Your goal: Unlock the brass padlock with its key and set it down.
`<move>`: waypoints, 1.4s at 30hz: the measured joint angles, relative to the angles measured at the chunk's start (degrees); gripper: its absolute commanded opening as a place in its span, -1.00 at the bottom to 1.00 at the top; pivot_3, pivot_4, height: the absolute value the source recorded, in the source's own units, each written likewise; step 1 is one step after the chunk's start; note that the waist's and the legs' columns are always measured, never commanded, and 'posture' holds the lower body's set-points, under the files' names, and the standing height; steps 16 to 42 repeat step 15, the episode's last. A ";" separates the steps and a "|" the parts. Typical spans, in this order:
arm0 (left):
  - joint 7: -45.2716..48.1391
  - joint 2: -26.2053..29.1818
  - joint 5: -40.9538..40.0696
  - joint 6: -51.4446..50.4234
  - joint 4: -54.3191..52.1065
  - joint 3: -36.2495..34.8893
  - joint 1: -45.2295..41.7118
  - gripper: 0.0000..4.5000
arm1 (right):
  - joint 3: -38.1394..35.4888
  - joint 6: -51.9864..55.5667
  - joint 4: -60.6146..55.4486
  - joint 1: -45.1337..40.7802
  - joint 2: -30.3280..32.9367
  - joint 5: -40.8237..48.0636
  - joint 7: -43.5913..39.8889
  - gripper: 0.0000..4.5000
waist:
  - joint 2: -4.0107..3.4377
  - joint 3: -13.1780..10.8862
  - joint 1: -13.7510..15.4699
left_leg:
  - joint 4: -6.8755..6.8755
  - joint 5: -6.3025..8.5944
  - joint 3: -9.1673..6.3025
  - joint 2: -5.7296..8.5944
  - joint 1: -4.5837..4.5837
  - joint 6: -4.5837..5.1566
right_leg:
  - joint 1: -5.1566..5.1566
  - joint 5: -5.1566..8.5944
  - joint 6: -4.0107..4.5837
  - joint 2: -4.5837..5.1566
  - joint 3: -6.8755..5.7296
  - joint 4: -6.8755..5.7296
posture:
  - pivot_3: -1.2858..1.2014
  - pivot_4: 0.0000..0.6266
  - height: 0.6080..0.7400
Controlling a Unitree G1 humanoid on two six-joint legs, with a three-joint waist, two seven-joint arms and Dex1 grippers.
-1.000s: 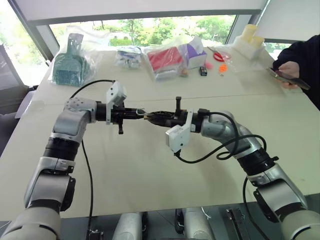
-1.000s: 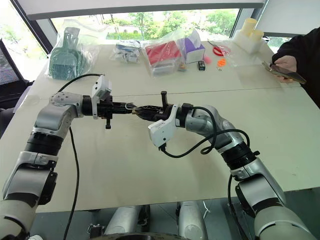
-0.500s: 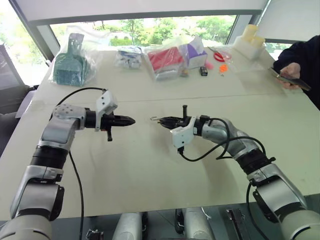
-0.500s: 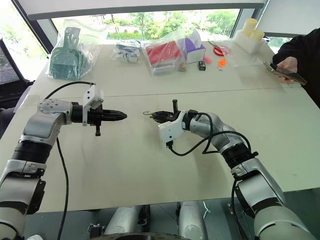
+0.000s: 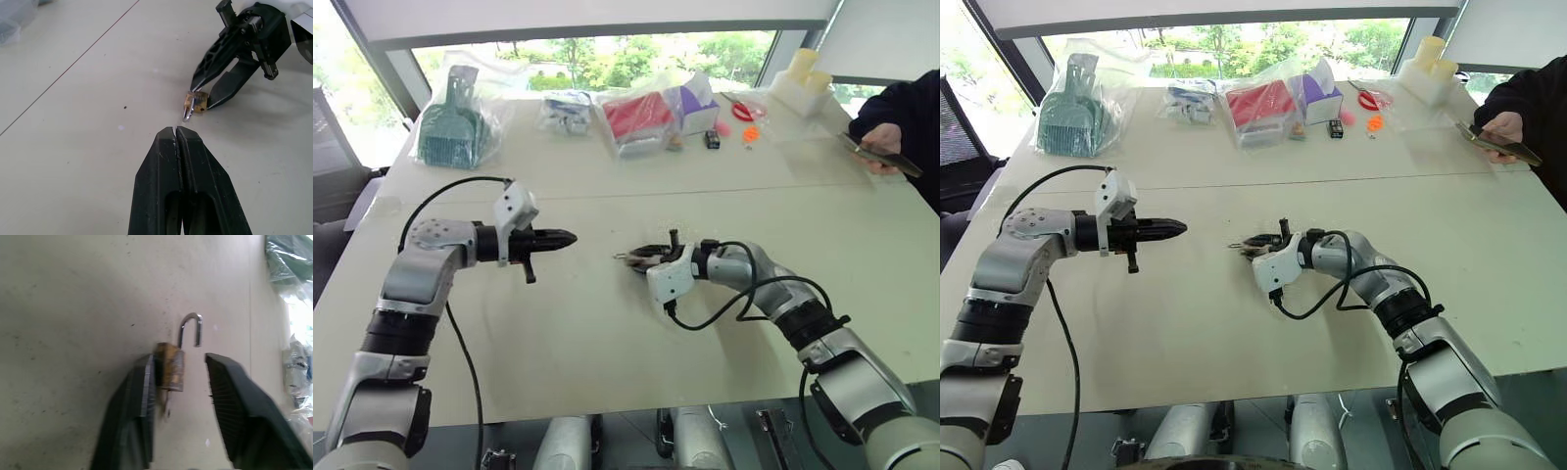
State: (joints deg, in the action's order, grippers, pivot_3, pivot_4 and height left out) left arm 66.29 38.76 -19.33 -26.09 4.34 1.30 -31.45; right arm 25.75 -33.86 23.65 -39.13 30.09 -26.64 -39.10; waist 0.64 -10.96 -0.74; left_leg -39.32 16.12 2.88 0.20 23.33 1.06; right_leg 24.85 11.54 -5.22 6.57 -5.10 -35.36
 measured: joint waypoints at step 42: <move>-3.10 3.39 -5.11 -7.26 -11.30 -2.29 8.32 -1.00 | -11.56 36.83 -30.47 14.33 8.53 24.96 -17.23 0.99 | 0.00 0.00 0.15 | 0.00 0.12 -0.05 -0.01 -0.09 0.20 | -0.10 0.00 0.01 0.03 -0.01 0.01 | 0.03 -0.52 1.00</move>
